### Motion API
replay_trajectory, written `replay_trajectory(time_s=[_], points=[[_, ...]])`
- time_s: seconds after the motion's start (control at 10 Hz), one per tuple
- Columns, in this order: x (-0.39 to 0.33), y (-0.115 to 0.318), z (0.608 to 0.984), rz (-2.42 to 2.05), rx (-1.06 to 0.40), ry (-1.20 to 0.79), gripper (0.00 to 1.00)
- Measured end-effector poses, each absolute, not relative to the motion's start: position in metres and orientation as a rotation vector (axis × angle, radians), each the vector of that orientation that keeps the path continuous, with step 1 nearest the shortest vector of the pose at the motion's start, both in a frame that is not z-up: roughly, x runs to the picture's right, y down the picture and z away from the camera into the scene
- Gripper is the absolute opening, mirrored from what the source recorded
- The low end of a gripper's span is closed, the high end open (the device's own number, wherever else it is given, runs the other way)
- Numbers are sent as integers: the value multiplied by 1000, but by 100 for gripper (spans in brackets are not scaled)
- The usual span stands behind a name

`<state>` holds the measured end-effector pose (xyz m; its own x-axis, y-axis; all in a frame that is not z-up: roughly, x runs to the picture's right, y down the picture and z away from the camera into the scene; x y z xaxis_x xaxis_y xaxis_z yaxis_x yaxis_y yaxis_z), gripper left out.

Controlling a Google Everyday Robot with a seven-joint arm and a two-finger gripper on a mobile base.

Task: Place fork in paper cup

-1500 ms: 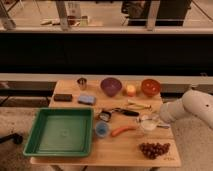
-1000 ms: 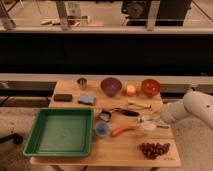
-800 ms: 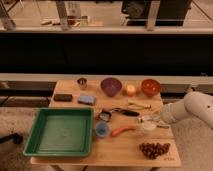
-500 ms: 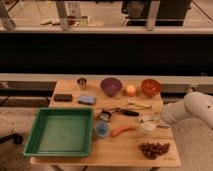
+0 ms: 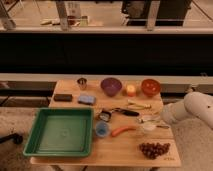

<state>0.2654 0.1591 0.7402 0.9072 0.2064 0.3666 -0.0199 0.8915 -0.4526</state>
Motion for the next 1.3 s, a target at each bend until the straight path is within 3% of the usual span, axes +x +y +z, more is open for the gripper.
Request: replay_trajectory(time_s=[0.8,1.3], points=[[266,159,743,126,-473,-365,78],[265,160,746,132,-476,-352,80]])
